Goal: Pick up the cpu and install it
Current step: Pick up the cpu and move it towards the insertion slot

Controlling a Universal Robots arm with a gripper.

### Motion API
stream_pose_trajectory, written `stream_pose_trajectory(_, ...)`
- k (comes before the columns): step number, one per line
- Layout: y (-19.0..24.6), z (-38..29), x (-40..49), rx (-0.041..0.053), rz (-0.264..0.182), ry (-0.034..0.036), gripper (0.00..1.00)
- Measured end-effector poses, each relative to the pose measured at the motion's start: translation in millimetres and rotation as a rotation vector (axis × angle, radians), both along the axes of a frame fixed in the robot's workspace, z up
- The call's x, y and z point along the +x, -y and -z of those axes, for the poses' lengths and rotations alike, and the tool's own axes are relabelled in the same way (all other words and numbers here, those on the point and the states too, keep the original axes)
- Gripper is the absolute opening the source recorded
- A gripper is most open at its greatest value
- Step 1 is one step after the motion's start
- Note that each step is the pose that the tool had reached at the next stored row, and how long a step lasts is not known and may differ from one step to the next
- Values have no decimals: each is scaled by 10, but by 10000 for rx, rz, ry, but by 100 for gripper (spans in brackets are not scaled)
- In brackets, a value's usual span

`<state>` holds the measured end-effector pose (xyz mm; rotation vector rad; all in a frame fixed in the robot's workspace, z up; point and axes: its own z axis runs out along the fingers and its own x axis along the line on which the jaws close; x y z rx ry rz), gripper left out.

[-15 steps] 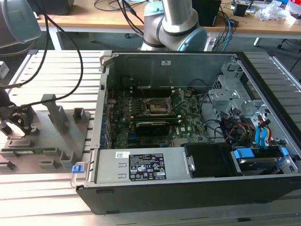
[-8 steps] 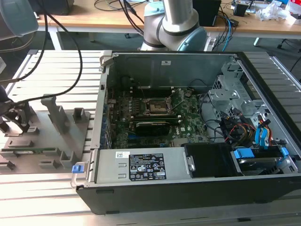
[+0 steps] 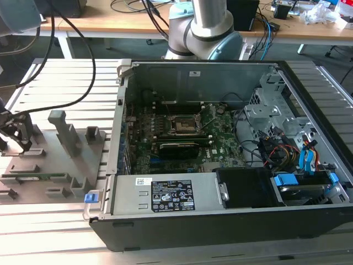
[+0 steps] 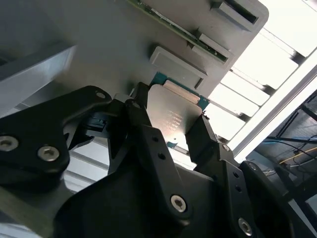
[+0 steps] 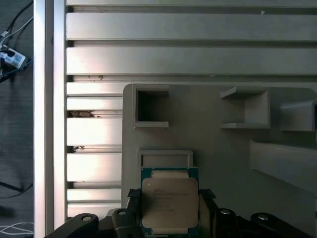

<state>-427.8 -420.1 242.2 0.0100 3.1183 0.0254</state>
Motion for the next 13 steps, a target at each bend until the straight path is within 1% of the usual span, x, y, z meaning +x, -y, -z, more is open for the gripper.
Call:
stream_pose_trajectory(2,0,-42,0,0,0,0,55)
stream_pose_trajectory(5,0,-159,0,0,0,0,55)
stream_pose_trajectory(7,0,-221,0,0,0,0,55)
stream_pose_trajectory(13,-1,-355,1,0,-1,1,55)
